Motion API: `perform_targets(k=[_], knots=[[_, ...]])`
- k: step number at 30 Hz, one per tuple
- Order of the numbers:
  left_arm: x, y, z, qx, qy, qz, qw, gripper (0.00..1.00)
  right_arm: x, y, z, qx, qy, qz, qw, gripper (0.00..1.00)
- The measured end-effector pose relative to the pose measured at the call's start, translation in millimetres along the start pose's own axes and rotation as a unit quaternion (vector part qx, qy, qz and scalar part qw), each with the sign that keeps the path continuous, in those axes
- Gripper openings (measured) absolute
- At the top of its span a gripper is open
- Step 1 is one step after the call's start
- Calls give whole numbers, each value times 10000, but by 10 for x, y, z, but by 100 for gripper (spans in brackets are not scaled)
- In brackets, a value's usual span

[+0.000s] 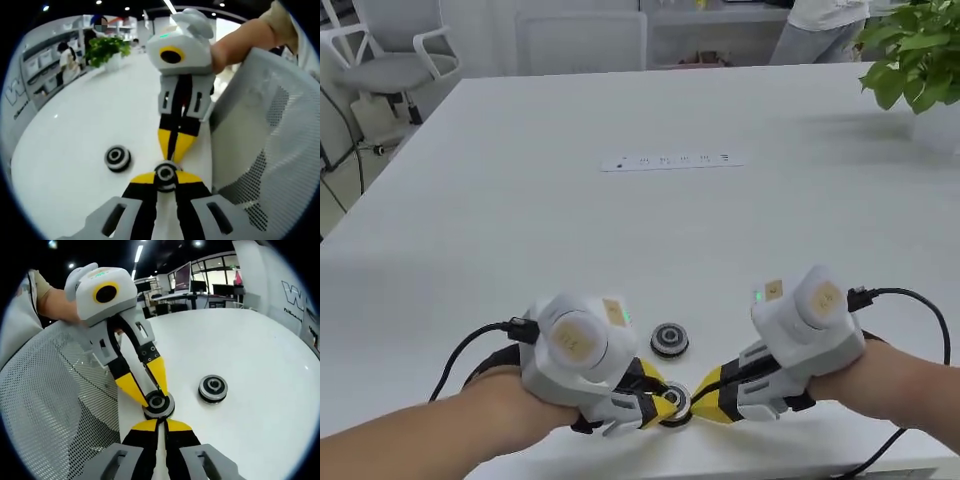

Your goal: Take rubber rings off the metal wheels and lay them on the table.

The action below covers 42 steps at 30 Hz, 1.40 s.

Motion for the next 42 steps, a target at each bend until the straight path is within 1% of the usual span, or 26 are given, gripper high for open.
perform_targets(k=[9,12,13,18,28,33,37,42], knots=[[-4,2,-1,14,9,12,10000,14,4,-2,-2,-27,19,-62,10000,0],[-4,1,-1,19,15,2,10000,14,4,-22,5,-59,-30,-196,9998,0],[-4,-1,-2,23,17,-3,10000,14,0,-24,16,-57,-59,-355,9993,0],[0,-7,-3,39,40,-31,10000,14,-9,-36,47,-73,-189,-676,9975,0],[1,-6,-4,45,49,-14,10000,14,-1,-29,72,-90,-290,-946,9951,0],[1,1,-4,47,49,-43,10000,13,14,-40,92,-85,-424,-1194,9919,0],[1,0,-4,62,51,-46,10000,13,10,-47,92,-91,-478,-1321,9900,0],[0,2,-3,85,56,-30,9999,13,10,-67,97,-108,-637,-1575,9854,0]])
Point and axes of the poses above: the centre of the closed fingertips' face, and the gripper's own axes: z roughly backward along the fingers, y roughly to its left, x roughly out of its top, the point moved 9 cm from there along z, roughly backward along the fingers, and after that the axes turned 6 degrees about -y, right-handed, at the moved point
